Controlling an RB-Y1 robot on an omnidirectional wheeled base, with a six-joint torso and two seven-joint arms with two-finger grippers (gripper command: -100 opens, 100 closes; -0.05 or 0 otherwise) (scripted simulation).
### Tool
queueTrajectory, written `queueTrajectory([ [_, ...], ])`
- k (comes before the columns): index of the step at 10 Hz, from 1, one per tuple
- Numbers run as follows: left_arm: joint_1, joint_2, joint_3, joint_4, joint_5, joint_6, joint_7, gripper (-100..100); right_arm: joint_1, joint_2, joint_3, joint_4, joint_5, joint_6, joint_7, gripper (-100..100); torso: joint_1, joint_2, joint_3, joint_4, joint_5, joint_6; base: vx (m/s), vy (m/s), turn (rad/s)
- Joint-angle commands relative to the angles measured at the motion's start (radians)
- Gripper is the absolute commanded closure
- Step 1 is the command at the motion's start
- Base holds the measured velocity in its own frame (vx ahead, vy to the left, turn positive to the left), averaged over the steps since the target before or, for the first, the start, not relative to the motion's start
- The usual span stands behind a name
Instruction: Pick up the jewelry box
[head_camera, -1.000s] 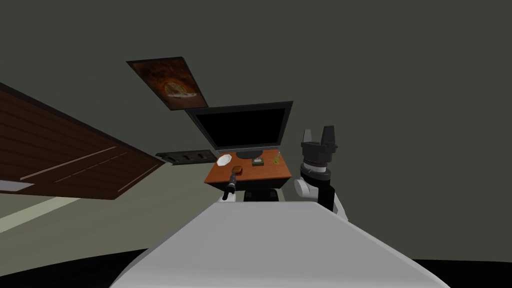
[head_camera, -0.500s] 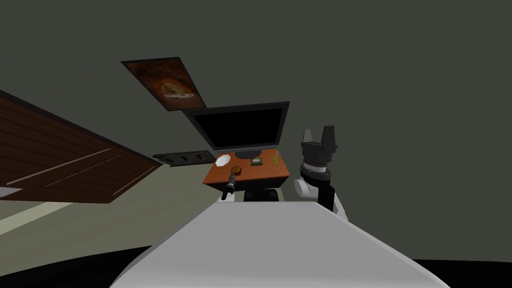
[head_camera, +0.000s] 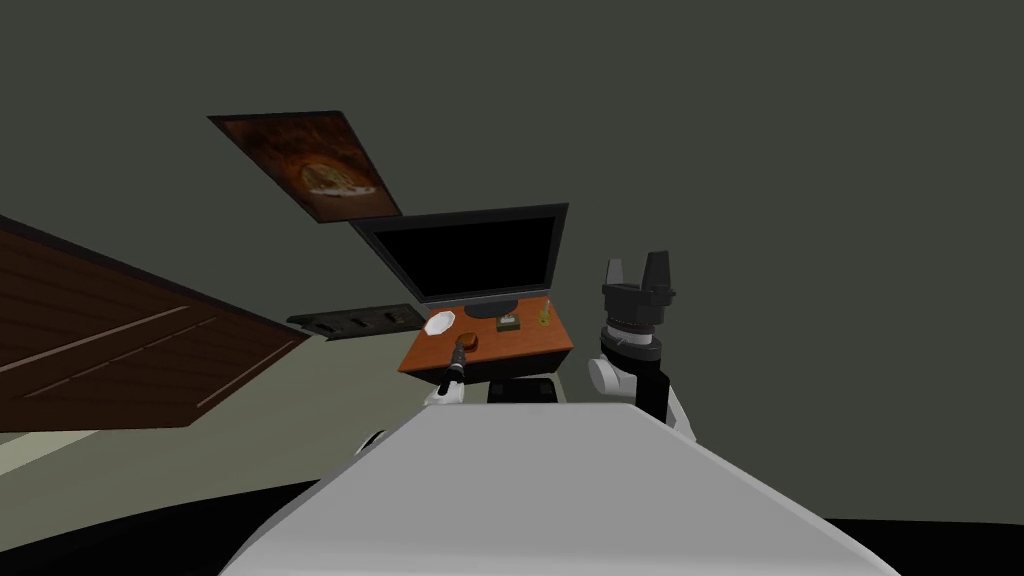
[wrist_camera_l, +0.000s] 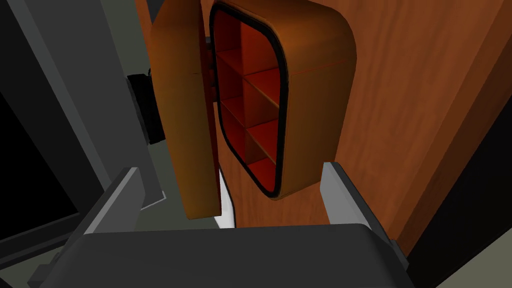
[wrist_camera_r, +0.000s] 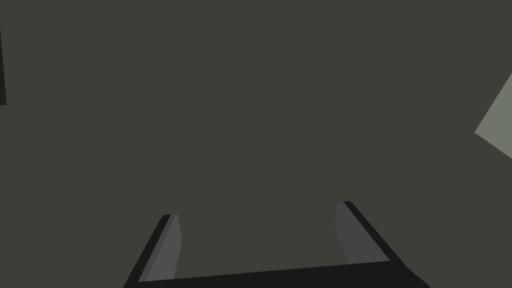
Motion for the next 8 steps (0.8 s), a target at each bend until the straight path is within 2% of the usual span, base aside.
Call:
queueTrajectory([
  [1, -0.004, 0.002, 0.001, 0.050, 0.002, -0.013, 0.001, -100, 0.000, 0.000, 0.000, 0.000, 0.000, 0.000, 0.000, 0, 0.000, 0.000, 0.000, 0.000, 0.000, 0.000, -0.008, -0.013, 0.009],
  [2, -0.036, 0.024, 0.004, 0.078, 0.016, -0.038, 0.013, -100, 0.000, 0.000, 0.000, 0.000, 0.000, 0.000, 0.000, 0, 0.001, 0.000, 0.000, 0.000, 0.000, 0.000, -0.014, -0.024, -0.097],
  [3, -0.036, 0.024, 0.004, 0.111, 0.016, -0.038, 0.013, -100, 0.000, 0.000, 0.000, 0.000, 0.000, 0.000, 0.000, 0, 0.001, 0.000, 0.000, 0.000, 0.000, 0.000, -0.012, -0.023, -0.055],
  [4, -0.067, 0.045, 0.006, 0.160, 0.030, -0.063, 0.024, -100, 0.000, 0.000, 0.000, 0.000, 0.000, 0.000, 0.000, 0, 0.001, 0.000, 0.000, 0.000, 0.000, 0.000, -0.017, -0.032, -0.107],
  [5, -0.067, 0.045, 0.006, 0.174, 0.030, -0.063, 0.024, -100, 0.000, 0.000, 0.000, 0.000, 0.000, 0.000, 0.000, 0, 0.000, 0.000, 0.000, 0.000, 0.000, 0.000, -0.015, -0.024, -0.036],
  [6, -0.099, 0.066, 0.009, 0.221, 0.044, -0.089, 0.036, -100, 0.000, 0.000, 0.000, 0.000, 0.000, 0.000, 0.000, 0, 0.001, 0.000, 0.000, 0.000, 0.000, 0.000, -0.020, -0.030, -0.085],
  [7, -0.099, 0.066, 0.009, 0.198, 0.044, -0.089, 0.036, -100, 0.000, 0.000, 0.000, 0.000, 0.000, 0.000, 0.000, 0, 0.001, 0.000, 0.000, 0.000, 0.000, 0.000, -0.017, -0.026, -0.043],
  [8, -0.099, 0.066, 0.009, 0.225, 0.044, -0.089, 0.036, -100, 0.000, 0.000, 0.000, 0.000, 0.000, 0.000, 0.000, 0, 0.001, 0.000, 0.000, 0.000, 0.000, 0.000, -0.002, -0.011, 0.003],
])
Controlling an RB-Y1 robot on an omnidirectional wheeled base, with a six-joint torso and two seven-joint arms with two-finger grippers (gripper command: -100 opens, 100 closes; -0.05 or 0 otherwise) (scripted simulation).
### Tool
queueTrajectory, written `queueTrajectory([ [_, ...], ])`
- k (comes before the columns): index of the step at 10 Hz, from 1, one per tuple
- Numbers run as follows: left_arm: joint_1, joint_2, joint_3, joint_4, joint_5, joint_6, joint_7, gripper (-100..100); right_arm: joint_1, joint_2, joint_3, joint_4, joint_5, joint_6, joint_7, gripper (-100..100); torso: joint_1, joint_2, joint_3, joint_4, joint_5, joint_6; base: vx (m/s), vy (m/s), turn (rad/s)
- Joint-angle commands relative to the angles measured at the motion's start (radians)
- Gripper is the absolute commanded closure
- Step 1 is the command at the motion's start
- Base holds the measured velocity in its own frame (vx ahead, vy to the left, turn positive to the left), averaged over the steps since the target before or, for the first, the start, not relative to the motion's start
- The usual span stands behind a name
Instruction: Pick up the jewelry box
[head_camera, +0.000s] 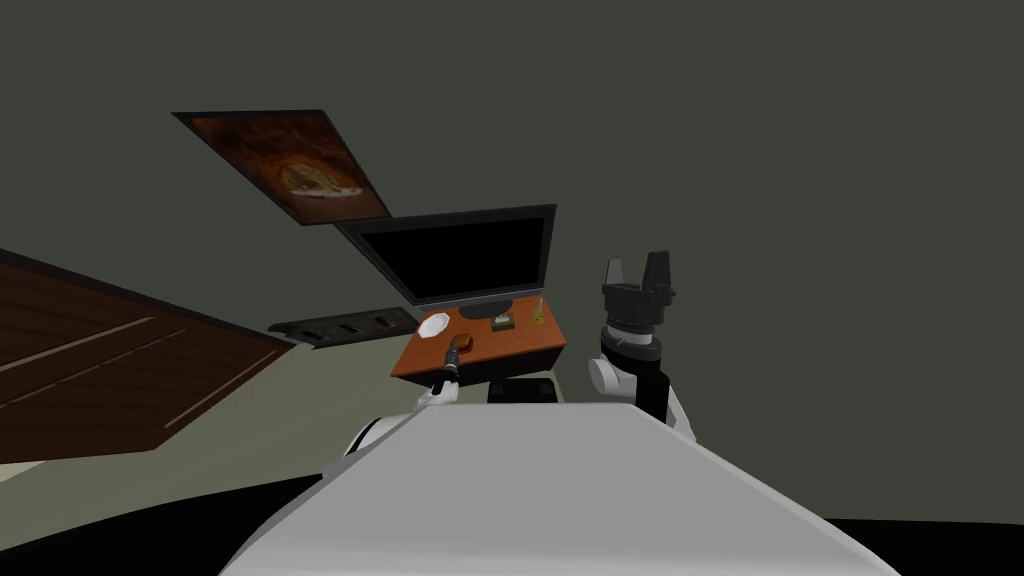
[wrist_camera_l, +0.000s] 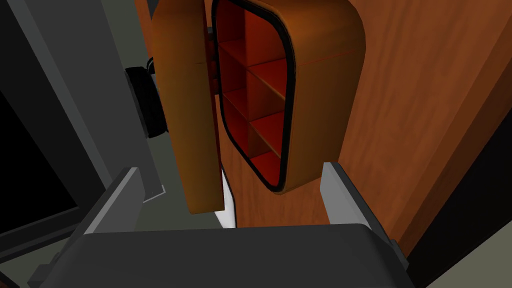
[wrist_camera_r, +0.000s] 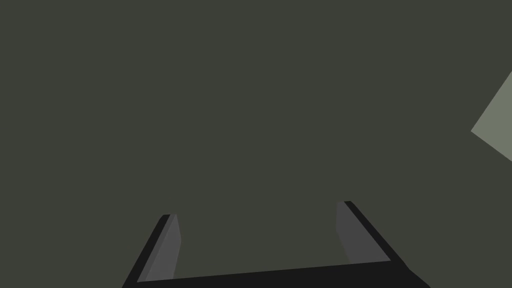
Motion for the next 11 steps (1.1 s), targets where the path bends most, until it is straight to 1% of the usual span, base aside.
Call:
queueTrajectory([
  [1, -0.031, 0.007, -0.002, 0.050, 0.000, -0.034, 0.008, -100, 0.000, 0.000, 0.000, 0.000, 0.000, 0.000, 0.000, 0, 0.000, 0.000, 0.000, 0.000, 0.000, 0.000, 0.002, -0.002, 0.011],
  [2, -0.031, 0.007, -0.002, 0.045, 0.000, -0.034, 0.008, -100, 0.000, 0.000, 0.000, 0.000, 0.000, 0.000, 0.000, 0, 0.001, -0.001, 0.000, 0.000, 0.000, 0.000, 0.000, 0.000, 0.000],
  [3, -0.031, 0.007, -0.002, 0.088, 0.000, -0.034, 0.008, -100, 0.000, 0.000, 0.000, 0.000, 0.000, 0.000, 0.000, 0, 0.001, -0.001, -0.001, 0.000, 0.000, 0.000, 0.000, 0.000, 0.000],
  [4, -0.031, 0.007, -0.002, 0.088, 0.000, -0.034, 0.008, -100, 0.000, 0.000, 0.000, 0.000, 0.000, 0.000, 0.000, 0, 0.001, -0.001, 0.000, 0.000, 0.000, 0.000, 0.000, 0.000, 0.000],
  [5, -0.022, 0.007, -0.002, 0.061, 0.000, -0.022, 0.008, -100, 0.000, 0.000, 0.000, 0.000, 0.000, 0.000, 0.000, 0, 0.001, -0.001, 0.000, 0.000, 0.000, 0.000, 0.000, 0.000, 0.000],
  [6, -0.022, 0.007, -0.002, 0.063, 0.000, -0.022, 0.007, 100, 0.000, 0.000, 0.000, 0.000, 0.000, 0.000, 0.000, 0, 0.001, -0.001, 0.000, 0.000, 0.000, 0.000, 0.000, 0.000, 0.000],
  [7, -0.024, 0.007, -0.002, 0.061, 0.000, -0.024, 0.007, 100, 0.000, 0.000, 0.000, 0.000, 0.000, 0.000, 0.000, 0, 0.001, -0.001, -0.001, -0.001, 0.001, 0.000, 0.011, 0.006, -0.007],
  [8, -0.031, 0.011, -0.001, 0.055, 0.000, -0.031, 0.008, 100, 0.000, 0.000, 0.000, 0.000, 0.000, 0.000, 0.000, 0, 0.006, -0.004, -0.006, -0.007, 0.007, 0.000, 0.000, 0.000, 0.000],
  [10, -0.032, 0.011, -0.001, 0.054, 0.001, -0.032, 0.008, 100, 0.000, 0.000, 0.000, 0.000, 0.000, 0.000, 0.000, 0, 0.009, -0.007, -0.008, -0.009, 0.009, -0.001, 0.000, 0.000, 0.000],
  [11, -0.032, 0.011, -0.001, 0.054, 0.001, -0.032, 0.008, 0, 0.000, 0.000, 0.000, 0.000, 0.000, 0.000, 0.000, 0, 0.009, -0.007, -0.008, -0.009, 0.008, -0.001, 0.000, 0.000, 0.000],
])
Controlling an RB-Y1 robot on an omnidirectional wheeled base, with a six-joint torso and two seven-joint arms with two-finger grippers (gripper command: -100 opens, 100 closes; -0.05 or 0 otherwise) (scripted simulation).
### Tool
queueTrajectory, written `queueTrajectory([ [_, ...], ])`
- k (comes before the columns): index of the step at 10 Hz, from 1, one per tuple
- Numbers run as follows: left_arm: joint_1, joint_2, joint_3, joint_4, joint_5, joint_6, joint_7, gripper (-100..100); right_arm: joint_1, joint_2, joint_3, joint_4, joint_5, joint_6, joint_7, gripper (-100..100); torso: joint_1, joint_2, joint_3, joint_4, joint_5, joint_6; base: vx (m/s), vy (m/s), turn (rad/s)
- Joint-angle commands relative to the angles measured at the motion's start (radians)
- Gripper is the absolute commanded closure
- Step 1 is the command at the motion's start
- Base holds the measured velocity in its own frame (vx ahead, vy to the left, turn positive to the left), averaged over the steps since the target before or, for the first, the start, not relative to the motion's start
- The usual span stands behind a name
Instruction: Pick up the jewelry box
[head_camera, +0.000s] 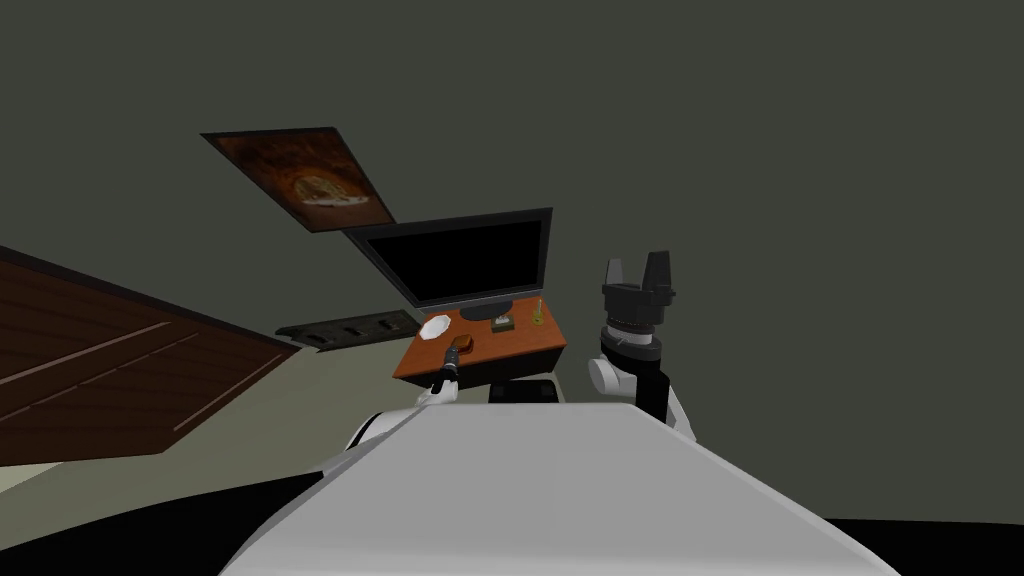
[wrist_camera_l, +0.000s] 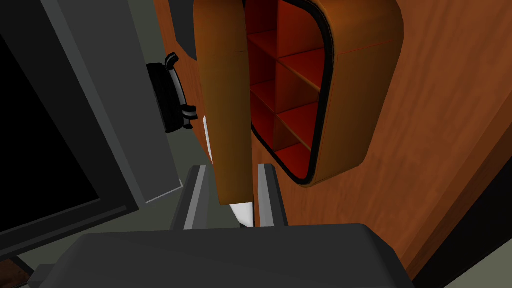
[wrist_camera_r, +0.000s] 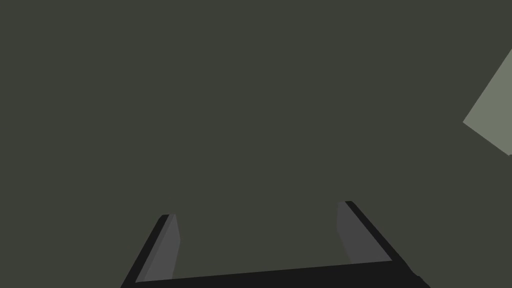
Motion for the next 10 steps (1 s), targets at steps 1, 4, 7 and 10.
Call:
queueTrajectory([
  [1, 0.000, -0.004, -0.001, 0.034, -0.001, -0.002, 0.000, 100, 0.000, 0.000, 0.000, 0.000, 0.000, 0.000, 0.000, 0, 0.000, 0.000, 0.000, 0.000, 0.000, 0.000, 0.000, 0.000, 0.000],
  [4, 0.000, -0.004, -0.001, 0.014, -0.001, -0.002, 0.000, 100, 0.000, 0.000, 0.000, 0.000, 0.000, 0.000, 0.000, 0, 0.002, 0.000, -0.002, -0.004, 0.004, -0.002, -0.003, -0.001, 0.005],
  [7, 0.032, -0.025, -0.004, -0.033, -0.015, 0.023, -0.011, 100, 0.000, 0.000, 0.000, 0.000, 0.000, 0.000, 0.000, 0, 0.004, -0.001, -0.003, -0.005, 0.004, -0.002, 0.008, 0.018, 0.047],
  [10, 0.032, -0.025, -0.004, -0.027, -0.015, 0.023, -0.011, 100, 0.000, 0.000, 0.000, 0.000, 0.000, 0.000, 0.000, 0, 0.005, -0.003, -0.005, -0.007, 0.006, -0.002, 0.002, 0.002, -0.005],
])
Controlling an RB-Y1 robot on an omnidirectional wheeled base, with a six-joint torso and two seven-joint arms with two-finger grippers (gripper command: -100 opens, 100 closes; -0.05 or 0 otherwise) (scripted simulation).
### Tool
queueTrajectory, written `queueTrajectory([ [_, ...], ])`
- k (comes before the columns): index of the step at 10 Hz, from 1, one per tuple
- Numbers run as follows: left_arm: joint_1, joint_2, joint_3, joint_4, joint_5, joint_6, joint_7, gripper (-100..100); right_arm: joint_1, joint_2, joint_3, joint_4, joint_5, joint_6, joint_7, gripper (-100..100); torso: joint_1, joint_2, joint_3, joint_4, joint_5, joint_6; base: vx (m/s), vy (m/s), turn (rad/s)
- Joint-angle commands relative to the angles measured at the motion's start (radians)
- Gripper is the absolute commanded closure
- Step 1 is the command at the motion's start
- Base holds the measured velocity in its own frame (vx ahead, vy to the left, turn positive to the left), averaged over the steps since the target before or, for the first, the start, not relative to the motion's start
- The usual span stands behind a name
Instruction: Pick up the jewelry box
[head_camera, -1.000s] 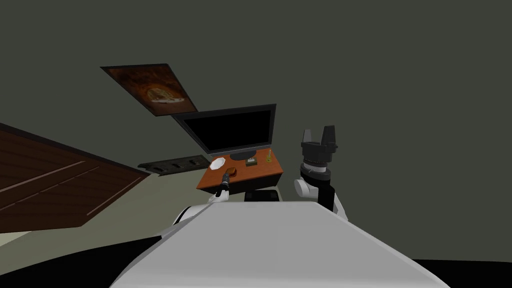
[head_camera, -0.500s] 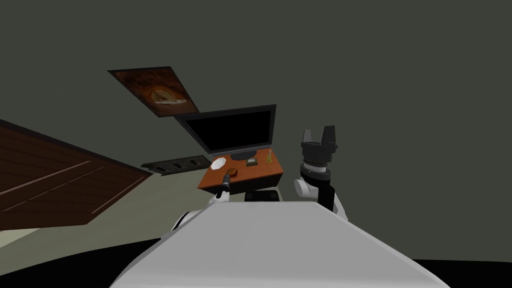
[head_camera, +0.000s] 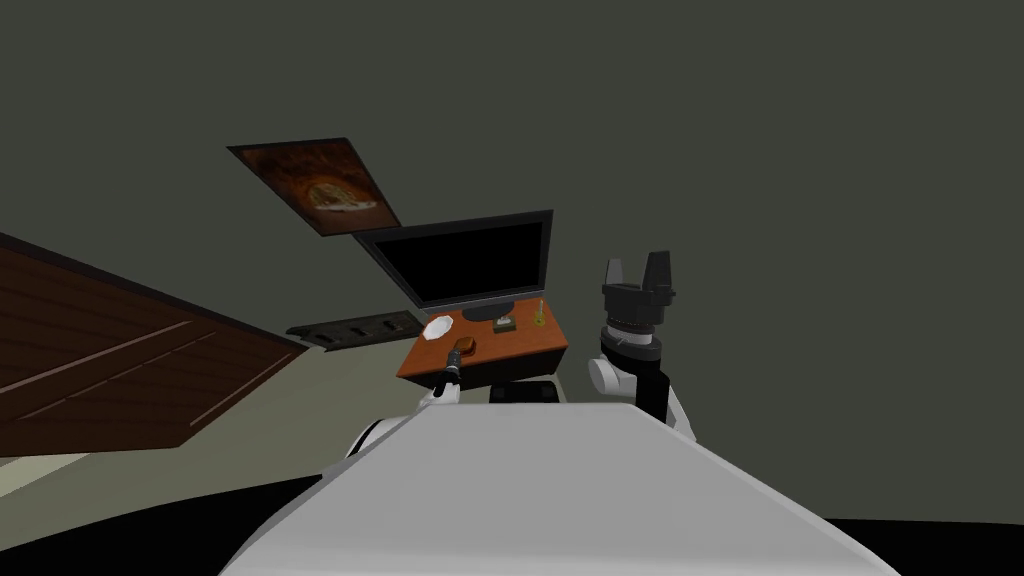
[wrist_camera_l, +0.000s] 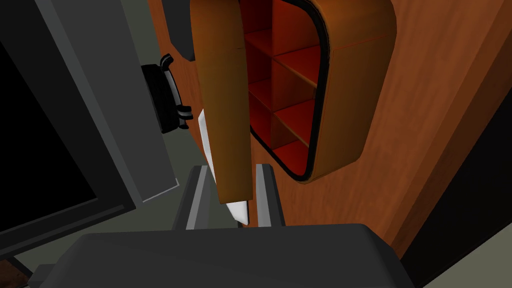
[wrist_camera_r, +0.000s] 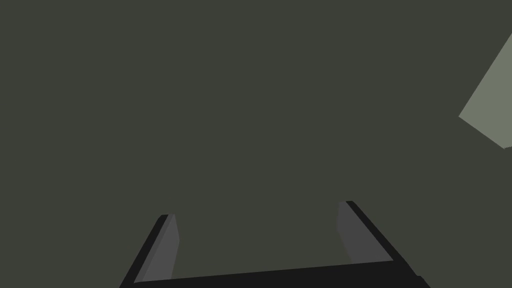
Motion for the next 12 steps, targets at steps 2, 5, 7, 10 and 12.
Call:
queueTrajectory([
  [2, 0.056, -0.041, -0.006, -0.070, -0.028, 0.042, -0.021, 100, 0.000, 0.000, 0.000, 0.000, 0.000, 0.000, 0.000, 0, 0.001, 0.000, -0.001, -0.001, 0.001, -0.001, 0.025, 0.037, 0.128],
  [5, 0.087, -0.063, -0.008, -0.144, -0.042, 0.068, -0.033, 100, 0.000, 0.000, 0.000, 0.000, 0.000, 0.000, 0.000, 0, 0.005, 0.000, -0.006, -0.013, 0.010, -0.004, 0.013, 0.024, 0.037],
  [7, 0.151, -0.105, -0.013, -0.284, -0.070, 0.118, -0.056, 100, 0.000, 0.000, 0.000, 0.000, 0.000, 0.000, 0.000, 0, 0.006, 0.000, -0.006, -0.013, 0.010, -0.004, 0.023, 0.041, 0.162],
  [10, 0.182, -0.126, -0.016, -0.345, -0.084, 0.143, -0.068, 100, 0.000, 0.000, 0.000, 0.000, 0.000, 0.000, 0.000, 0, 0.007, -0.001, -0.007, -0.013, 0.010, -0.004, 0.020, 0.035, 0.056],
  [12, 0.214, -0.148, -0.018, -0.388, -0.098, 0.168, -0.080, 100, 0.000, 0.000, 0.000, 0.000, 0.000, 0.000, 0.000, 0, 0.006, 0.000, -0.007, -0.014, 0.011, -0.004, 0.022, 0.027, 0.065],
])
